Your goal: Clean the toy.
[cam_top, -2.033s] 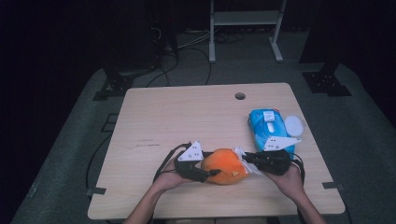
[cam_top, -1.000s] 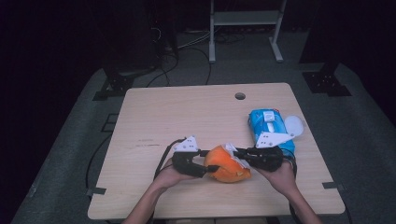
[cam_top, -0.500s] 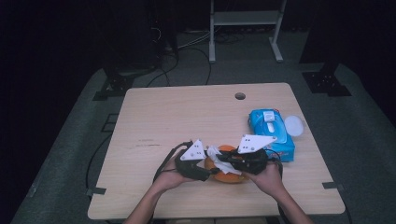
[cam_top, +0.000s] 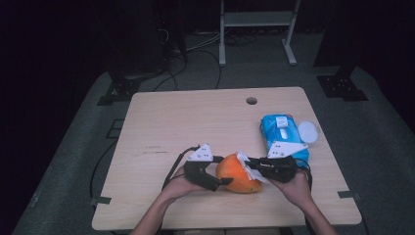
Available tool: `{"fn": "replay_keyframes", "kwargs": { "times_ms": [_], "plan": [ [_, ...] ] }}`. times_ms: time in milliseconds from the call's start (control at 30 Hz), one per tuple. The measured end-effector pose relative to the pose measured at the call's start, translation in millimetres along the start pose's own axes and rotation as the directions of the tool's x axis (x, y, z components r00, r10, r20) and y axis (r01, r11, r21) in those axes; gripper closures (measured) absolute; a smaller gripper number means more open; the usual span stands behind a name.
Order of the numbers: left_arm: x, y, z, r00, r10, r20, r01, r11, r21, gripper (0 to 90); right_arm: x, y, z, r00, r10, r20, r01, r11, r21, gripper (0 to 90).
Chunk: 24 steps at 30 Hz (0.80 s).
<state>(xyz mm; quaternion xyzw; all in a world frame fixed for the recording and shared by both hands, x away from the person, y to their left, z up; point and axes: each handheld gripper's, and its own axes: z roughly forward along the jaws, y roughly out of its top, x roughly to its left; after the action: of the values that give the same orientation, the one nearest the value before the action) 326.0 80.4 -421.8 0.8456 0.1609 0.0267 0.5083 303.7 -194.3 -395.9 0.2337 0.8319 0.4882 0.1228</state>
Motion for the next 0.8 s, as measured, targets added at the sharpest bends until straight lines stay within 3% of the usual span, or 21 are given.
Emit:
{"fn": "replay_keyframes", "kwargs": {
  "times_ms": [133,300,400,500,567,800],
  "plan": [
    [-3.0,1.2,-1.6,0.9993,0.031,-0.021,-0.031,0.9995,-0.004,34.1,5.6,5.3,1.2,0.9997,-0.024,0.005,0.024,1.000,-0.004,84.1],
    [-9.3,5.8,-0.7,0.9969,0.068,-0.039,-0.068,0.9977,0.009,35.6,17.8,15.8,6.8,0.9976,-0.065,-0.024,0.064,0.998,-0.029,84.1],
    [-16.4,9.4,2.0,0.9925,0.112,-0.050,-0.111,0.9936,0.022,35.5,26.4,22.8,13.3,0.9945,-0.087,-0.059,0.084,0.996,-0.041,84.1],
    [-22.5,10.0,4.5,0.9836,0.170,-0.062,-0.167,0.9848,0.048,35.5,32.8,27.9,21.5,0.9908,-0.111,-0.077,0.109,0.994,-0.024,84.1],
    [-23.9,8.8,5.2,0.9789,0.193,-0.067,-0.189,0.9803,0.057,35.5,32.2,28.4,24.0,0.9905,-0.113,-0.079,0.112,0.994,-0.015,84.2],
    [-19.4,3.3,4.2,0.9809,0.188,-0.049,-0.186,0.9814,0.048,35.4,9.7,20.3,11.4,0.9979,-0.062,-0.019,0.062,0.998,-0.009,84.2]
  ]
}}
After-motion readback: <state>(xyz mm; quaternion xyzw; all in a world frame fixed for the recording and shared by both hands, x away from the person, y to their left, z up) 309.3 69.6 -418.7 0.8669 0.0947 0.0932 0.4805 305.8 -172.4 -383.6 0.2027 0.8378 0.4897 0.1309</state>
